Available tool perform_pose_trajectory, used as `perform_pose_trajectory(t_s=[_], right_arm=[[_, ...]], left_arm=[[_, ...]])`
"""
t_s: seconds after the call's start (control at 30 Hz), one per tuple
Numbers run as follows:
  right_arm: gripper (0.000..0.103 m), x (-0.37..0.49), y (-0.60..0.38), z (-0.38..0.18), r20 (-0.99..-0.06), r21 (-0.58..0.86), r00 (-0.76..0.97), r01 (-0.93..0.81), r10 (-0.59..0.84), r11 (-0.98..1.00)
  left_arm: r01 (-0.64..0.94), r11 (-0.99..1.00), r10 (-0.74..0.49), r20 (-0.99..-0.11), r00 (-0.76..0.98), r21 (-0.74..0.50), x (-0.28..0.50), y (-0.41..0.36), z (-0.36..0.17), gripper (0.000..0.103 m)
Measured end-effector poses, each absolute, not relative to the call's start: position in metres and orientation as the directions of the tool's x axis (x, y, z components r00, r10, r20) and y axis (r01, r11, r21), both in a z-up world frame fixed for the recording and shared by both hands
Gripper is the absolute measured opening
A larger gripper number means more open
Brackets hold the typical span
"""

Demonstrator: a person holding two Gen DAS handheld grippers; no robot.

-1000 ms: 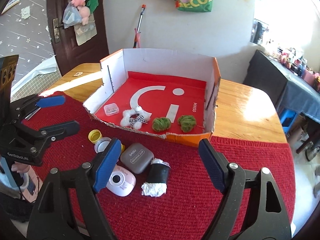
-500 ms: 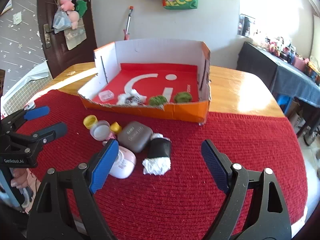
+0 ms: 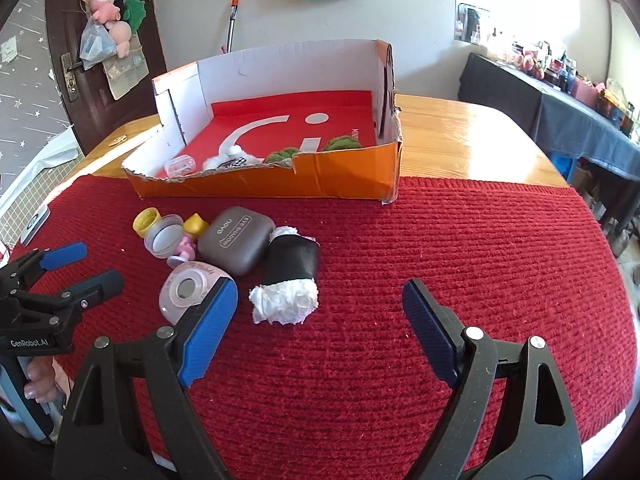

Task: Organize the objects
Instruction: 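Withdraw both open grippers from the orange box, then grasp the yellow cap with the left gripper while the right gripper grasps the black tissue-wrapped roll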

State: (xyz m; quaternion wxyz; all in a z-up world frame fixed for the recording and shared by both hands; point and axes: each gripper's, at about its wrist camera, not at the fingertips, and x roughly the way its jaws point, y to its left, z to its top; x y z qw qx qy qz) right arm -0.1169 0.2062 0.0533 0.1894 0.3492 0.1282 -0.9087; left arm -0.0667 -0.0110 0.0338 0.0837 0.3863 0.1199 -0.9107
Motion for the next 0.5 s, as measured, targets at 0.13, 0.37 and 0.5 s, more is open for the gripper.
perform_pose_trajectory(t_s=[0.13,0.37,0.5], right_arm=[[0.085,-0.122,0.206,0.051,-0.694,-0.099,-0.675,0.435,-0.251,-0.895],[0.085,-0.132,0.204,0.046,-0.712,-0.104,-0.661,0.432,-0.236,-0.896],[0.085,-0.138,0.203,0.044,-0.726,-0.11,-0.652,0.426,-0.22,-0.898]], left_arm=[[0.248,-0.958,-0.066,-0.731,-0.679,-0.143,-0.071,-0.014,0.032,0.102],[0.264,-0.961,-0.11,-0.753,-0.648,-0.086,-0.083,-0.025,0.028,0.102],[0.26,-0.964,-0.124,-0.77,-0.626,-0.056,-0.09,-0.034,0.027,0.102]])
